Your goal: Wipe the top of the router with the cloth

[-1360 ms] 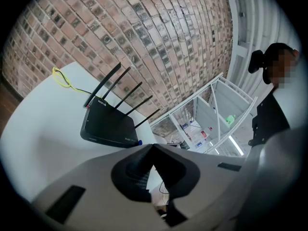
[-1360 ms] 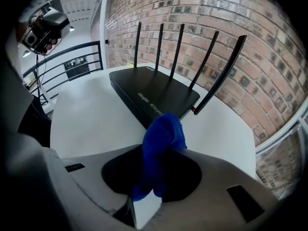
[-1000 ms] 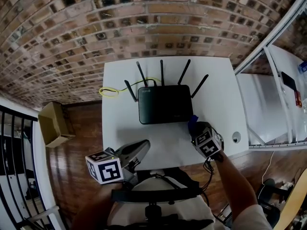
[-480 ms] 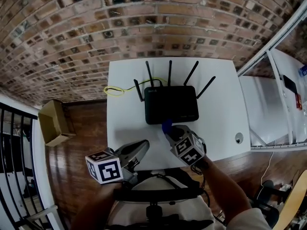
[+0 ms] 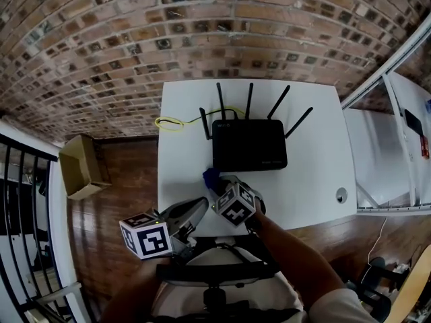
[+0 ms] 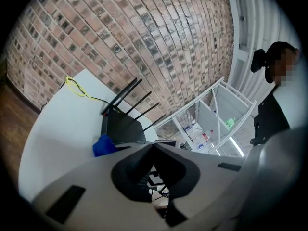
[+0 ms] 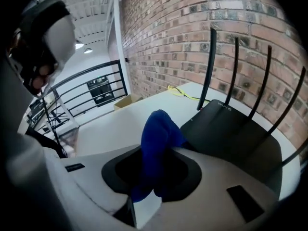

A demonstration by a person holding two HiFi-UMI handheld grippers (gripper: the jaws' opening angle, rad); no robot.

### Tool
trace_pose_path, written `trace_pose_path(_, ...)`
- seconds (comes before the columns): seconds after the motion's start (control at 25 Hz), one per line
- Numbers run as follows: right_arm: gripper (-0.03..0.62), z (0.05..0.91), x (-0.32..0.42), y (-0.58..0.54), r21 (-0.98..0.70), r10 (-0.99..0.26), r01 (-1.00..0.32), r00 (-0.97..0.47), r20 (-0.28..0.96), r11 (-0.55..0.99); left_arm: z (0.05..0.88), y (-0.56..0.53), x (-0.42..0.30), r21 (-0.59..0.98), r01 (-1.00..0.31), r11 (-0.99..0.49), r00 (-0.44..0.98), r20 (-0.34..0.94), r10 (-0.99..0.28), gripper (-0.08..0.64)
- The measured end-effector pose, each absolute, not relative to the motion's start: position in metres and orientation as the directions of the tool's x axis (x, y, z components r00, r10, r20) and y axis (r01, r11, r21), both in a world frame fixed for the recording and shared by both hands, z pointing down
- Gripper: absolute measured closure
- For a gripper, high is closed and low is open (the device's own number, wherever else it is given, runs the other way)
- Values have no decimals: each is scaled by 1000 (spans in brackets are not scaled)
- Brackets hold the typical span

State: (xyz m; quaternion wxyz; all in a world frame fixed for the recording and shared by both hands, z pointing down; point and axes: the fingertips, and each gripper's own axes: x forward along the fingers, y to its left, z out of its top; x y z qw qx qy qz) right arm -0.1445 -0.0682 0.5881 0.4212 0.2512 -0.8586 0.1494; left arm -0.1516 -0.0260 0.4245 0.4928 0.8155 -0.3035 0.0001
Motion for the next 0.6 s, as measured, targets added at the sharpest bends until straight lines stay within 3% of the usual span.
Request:
trace_pose_path(0.28, 486, 601, -102, -89, -123, -356, -762, -432, 829, 636, 426, -22, -151, 803, -505, -317, 811, 315, -493, 549)
trace_pose_path(0.6, 486, 605, -37, -98, -135, -408, -870, -353, 842, 473, 424, -25, -132, 803, -494, -334, 820, 302, -485, 549)
